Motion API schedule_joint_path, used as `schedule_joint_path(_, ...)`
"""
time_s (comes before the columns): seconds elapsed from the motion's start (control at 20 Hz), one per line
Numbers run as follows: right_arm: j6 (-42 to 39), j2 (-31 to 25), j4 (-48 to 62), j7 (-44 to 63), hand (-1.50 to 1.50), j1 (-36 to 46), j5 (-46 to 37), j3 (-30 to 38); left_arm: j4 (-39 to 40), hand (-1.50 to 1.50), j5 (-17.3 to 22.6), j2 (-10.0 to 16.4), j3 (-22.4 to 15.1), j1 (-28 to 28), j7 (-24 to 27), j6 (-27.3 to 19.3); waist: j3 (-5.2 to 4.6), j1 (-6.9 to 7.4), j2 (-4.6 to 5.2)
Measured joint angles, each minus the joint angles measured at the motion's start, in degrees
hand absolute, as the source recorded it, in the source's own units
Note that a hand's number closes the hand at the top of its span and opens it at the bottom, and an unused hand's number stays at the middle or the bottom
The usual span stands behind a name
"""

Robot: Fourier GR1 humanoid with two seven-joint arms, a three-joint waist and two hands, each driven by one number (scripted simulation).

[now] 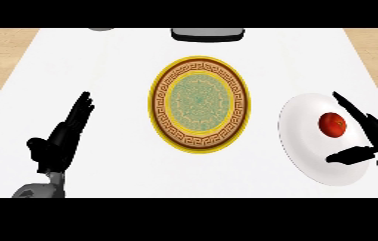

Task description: Pick the tomato from the plate and place it in the plate

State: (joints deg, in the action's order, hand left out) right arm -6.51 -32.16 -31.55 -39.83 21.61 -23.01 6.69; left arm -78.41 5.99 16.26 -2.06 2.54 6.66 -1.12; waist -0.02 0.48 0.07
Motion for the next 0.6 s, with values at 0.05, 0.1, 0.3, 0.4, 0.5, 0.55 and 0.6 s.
schedule_joint_path(0.05, 0.16, -0.05, 1.42, -0.31, -1.5, 0.8, -0.58, 0.08, -0.01, 0.0, -0.08, -0.05, 0.49, -0.05, 0.06, 0.4, -0.03, 0.0, -0.01)
schedule_joint_path(0.1, 0.43, 0.31, 2.31, -0.66, 1.5, 1.62, -1.05, 0.03, 0.37, 0.0, -0.19, -0.11, 0.87, 0.31, 0.27, 0.75, -0.14, -0.04, -0.04)
schedule_joint_path(0.3, -0.01, 0.47, 4.76, -3.67, 1.5, 3.61, -3.54, -1.35, -0.47, 0.0, -0.84, -0.62, 1.16, -0.25, 0.03, 0.93, -0.47, -0.03, -0.13)
schedule_joint_path(0.4, 0.03, 0.24, 7.28, -6.31, 1.5, 4.64, -4.18, -1.14, -0.48, 0.0, -1.35, -0.91, 1.25, -0.37, 0.33, 1.02, -0.48, 0.06, -0.1)
schedule_joint_path(0.5, 0.18, 0.48, 8.98, -7.58, 1.5, 5.97, -4.71, -1.03, 0.67, 0.0, -1.33, -0.72, 2.11, 0.39, 0.83, 1.71, -0.38, 0.05, -0.05)
schedule_joint_path(0.55, 0.75, 0.69, 9.88, -8.48, 1.5, 6.4, -4.87, -0.81, 0.13, 0.0, -1.34, -0.54, 2.22, 0.46, 0.1, 1.94, -0.45, 0.1, -0.07)
schedule_joint_path(0.6, 1.07, 0.83, 9.99, -9.1, 1.5, 6.5, -4.95, -0.7, 0.76, 0.0, -1.57, -0.89, 2.33, 0.89, 0.29, 1.95, -0.5, 0.01, -0.11)
